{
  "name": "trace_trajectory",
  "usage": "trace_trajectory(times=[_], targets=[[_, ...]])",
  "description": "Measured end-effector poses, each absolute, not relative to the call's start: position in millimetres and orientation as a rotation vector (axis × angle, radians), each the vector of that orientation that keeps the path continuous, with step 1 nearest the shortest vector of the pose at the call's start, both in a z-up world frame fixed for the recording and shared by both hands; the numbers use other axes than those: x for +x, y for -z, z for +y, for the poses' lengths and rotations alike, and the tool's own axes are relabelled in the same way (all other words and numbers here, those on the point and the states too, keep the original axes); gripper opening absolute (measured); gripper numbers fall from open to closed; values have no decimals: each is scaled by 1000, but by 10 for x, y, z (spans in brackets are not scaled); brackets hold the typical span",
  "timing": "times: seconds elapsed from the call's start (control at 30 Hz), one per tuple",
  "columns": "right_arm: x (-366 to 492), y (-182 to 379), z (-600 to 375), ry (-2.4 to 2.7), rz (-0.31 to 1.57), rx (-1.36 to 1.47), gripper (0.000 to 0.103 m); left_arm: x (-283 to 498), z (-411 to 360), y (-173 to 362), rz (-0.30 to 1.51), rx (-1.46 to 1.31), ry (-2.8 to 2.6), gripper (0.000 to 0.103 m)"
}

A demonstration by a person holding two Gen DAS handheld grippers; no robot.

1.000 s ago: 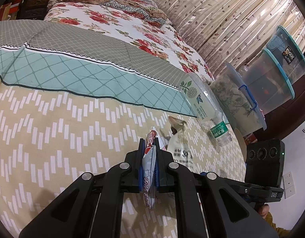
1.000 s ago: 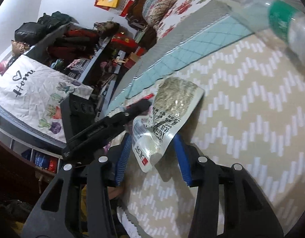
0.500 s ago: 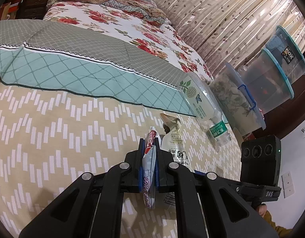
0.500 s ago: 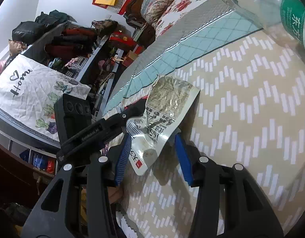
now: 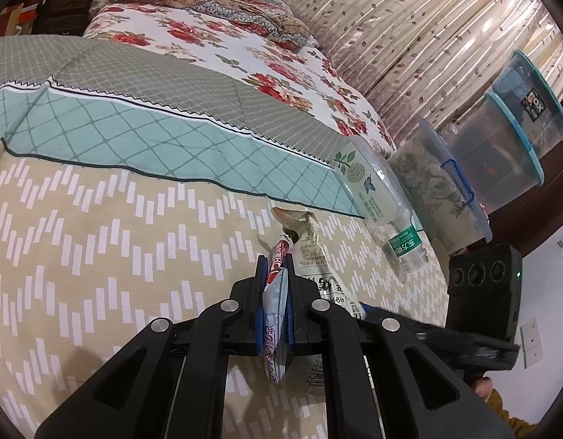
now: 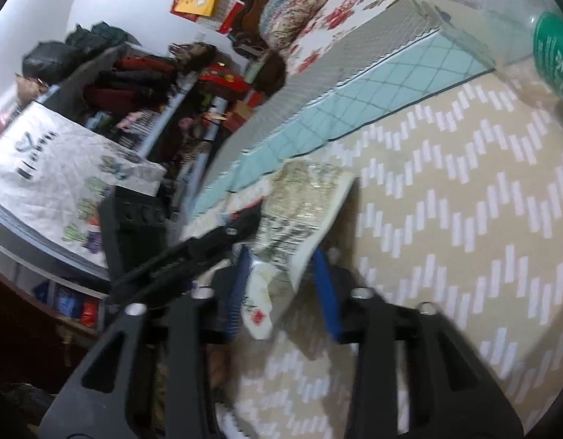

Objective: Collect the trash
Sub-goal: 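Lift the white bag with the right gripper while the left gripper holds the wrapper, then carry the white bag and red-white wrapper to the beige bin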

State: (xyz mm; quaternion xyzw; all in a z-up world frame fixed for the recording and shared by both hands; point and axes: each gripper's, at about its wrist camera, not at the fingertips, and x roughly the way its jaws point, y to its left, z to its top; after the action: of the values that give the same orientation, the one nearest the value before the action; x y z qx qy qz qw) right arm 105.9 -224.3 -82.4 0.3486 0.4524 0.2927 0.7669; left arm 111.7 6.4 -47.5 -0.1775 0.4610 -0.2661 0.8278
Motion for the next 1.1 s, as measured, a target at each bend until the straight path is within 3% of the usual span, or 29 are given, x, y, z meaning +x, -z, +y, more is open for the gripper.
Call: trace_trajectory(times=[0.33,0.67,0.97,1.0,1.1], targets=[[855,689,-2375,-633,924,668,8,1145,144,483,984,-425,586,6],[563,538,-2704,-590,851,662,8,1110,139,432,988,-425,580,6],[476,669,-2918,-552,905,722,12,917,-382,415,1041,-292,607,7],[464,694,-2937,-534,921,719,18,894,-408,419,1044,-279,603,7],[379,684,-2976,-467,890,700,87,875,-430,437,1057,-276,603,7]])
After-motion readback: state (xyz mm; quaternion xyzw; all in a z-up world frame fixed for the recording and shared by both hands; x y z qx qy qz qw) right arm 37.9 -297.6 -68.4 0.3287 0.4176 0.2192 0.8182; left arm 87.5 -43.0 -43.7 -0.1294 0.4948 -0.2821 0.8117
